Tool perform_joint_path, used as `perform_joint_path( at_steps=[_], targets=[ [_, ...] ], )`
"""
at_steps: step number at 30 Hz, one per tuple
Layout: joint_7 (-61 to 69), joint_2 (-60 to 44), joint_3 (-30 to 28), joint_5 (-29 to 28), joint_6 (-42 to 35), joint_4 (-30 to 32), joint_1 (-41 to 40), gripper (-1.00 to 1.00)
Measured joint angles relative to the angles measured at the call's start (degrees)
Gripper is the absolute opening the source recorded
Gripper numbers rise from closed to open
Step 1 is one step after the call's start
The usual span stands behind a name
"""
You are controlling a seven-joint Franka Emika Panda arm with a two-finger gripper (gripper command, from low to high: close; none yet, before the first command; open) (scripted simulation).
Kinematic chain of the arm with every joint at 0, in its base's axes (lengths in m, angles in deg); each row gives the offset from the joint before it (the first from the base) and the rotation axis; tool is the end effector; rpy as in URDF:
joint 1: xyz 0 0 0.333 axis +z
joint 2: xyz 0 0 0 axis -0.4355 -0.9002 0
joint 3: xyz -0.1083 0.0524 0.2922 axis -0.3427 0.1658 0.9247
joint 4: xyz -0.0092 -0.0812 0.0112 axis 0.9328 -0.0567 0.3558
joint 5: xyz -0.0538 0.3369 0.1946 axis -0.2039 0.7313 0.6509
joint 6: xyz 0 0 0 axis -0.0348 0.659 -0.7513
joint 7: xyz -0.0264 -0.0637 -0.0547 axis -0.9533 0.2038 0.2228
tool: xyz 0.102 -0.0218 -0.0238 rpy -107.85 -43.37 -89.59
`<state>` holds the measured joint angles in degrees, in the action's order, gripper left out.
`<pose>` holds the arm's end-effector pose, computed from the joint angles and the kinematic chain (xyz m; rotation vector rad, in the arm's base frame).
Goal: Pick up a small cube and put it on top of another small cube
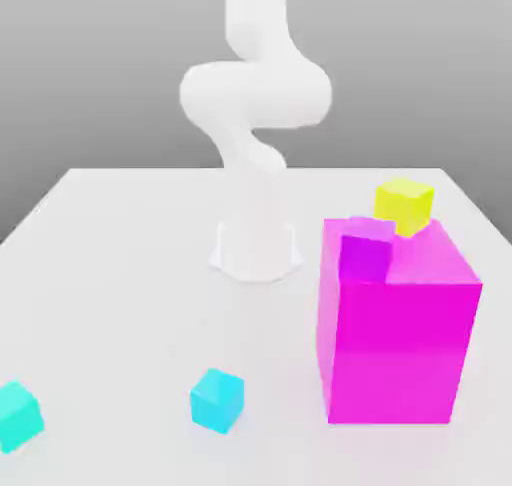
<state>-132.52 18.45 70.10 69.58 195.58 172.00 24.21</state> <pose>0.3810 -0.0030 0.6615 -2.4777 1.1171 -0.9476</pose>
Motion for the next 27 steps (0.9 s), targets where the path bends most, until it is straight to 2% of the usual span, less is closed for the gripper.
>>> perform_joint_path(
  at_steps=[13, 20, 27],
  targets=[
    [-12.29, -27.7, 2.11, -3.43, 16.6, 14.52, -6.86, 0.0],
    [-15.75, -42.08, 1.67, -1.02, 25.45, 22.22, -8.59, 0.0],
    [-16.94, -56.53, 0.46, -1.28, 36.82, 21.43, -7.61, 0.0]
  ],
)
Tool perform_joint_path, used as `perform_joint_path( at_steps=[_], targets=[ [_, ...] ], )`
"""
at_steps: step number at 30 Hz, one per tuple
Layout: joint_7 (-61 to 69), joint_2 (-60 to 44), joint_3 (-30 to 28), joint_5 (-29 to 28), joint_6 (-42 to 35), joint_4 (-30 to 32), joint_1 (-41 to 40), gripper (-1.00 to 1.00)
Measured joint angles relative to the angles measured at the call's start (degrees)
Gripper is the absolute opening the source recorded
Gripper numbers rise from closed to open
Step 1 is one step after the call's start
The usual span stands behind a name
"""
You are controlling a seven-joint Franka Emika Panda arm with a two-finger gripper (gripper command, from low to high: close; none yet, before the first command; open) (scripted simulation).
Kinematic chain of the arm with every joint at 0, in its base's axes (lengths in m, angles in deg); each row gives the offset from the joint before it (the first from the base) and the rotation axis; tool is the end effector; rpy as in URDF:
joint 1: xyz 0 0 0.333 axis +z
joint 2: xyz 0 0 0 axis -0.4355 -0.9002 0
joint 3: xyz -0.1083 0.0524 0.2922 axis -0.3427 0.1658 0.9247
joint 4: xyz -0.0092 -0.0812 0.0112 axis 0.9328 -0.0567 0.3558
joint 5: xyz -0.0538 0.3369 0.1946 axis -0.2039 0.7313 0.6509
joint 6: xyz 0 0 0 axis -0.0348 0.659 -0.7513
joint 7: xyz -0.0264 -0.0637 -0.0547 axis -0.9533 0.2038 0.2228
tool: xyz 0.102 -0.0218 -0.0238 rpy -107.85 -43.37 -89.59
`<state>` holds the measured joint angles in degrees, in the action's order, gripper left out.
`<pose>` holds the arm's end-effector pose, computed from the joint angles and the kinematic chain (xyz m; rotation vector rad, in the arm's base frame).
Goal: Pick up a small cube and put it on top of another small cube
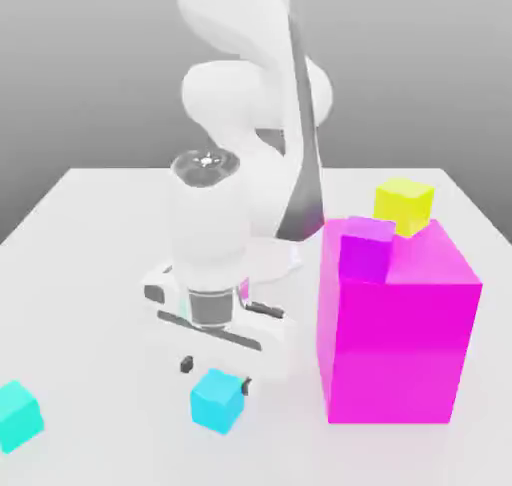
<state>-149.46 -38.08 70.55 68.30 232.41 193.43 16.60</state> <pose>0.3876 -0.0502 0.1402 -2.5557 1.8240 -0.0004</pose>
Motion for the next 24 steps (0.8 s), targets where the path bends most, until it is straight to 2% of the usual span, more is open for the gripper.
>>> perform_joint_path(
  at_steps=[1, 8, 14, 17, 24],
  targets=[
    [-0.12, -1.37, -0.17, -0.23, 1.11, -0.23, 0.11, -1.0],
    [-0.35, -1.36, -0.15, -0.45, 1.15, -0.23, 0.08, -1.0],
    [0.87, 9.73, 1.08, 1.2, -7.94, 1.77, -0.78, -1.0],
    [-3.55, 10.41, -1.49, 2.23, -12.3, -1.91, -3.32, -1.0],
    [-18.69, 6.45, -10.41, 5.21, -21.8, -15.24, -10.04, -1.0]
  ],
)
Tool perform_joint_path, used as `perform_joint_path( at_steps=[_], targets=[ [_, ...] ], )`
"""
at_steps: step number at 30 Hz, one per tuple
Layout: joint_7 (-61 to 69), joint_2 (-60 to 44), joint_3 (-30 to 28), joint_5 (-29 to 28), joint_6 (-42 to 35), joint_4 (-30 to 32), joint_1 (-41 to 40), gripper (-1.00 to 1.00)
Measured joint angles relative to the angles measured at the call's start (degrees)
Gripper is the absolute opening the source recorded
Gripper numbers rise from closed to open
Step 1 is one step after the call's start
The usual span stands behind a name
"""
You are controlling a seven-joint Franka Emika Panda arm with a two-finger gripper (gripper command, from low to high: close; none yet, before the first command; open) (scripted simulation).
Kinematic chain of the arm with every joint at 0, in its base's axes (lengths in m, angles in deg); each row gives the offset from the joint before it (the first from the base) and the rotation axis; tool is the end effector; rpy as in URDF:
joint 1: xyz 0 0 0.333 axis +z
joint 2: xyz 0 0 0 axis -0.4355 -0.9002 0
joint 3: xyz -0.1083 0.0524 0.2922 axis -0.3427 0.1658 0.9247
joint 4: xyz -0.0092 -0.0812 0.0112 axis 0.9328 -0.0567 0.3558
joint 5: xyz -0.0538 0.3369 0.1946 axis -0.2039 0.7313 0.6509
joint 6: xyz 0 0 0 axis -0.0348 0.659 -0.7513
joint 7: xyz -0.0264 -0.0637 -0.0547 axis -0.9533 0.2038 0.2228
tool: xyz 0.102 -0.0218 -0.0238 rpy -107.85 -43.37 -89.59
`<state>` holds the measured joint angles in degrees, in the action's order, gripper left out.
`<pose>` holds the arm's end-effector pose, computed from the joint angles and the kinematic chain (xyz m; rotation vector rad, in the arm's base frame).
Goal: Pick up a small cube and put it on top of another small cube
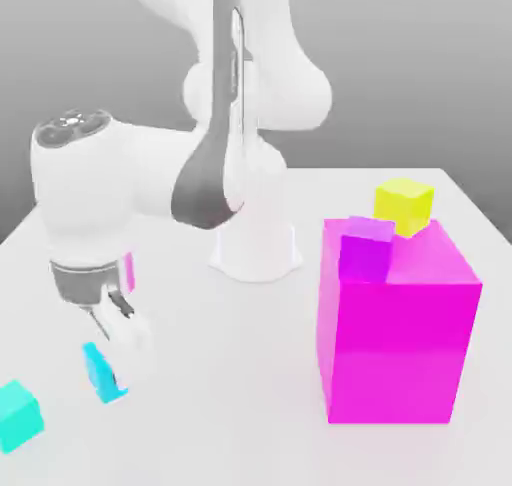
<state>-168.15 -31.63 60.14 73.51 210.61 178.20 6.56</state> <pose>0.4249 -0.2322 0.2347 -1.6918 2.6433 0.0002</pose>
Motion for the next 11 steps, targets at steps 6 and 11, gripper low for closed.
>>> perform_joint_path(
  at_steps=[6, 11],
  targets=[
    [-5.63, -7.72, -3.49, 4.24, 0.41, -6.88, -4.36, -1.0],
    [-4.7, -10.85, -2.76, 5.79, 3.17, -7.15, -4.97, 1.0]
  ],
)
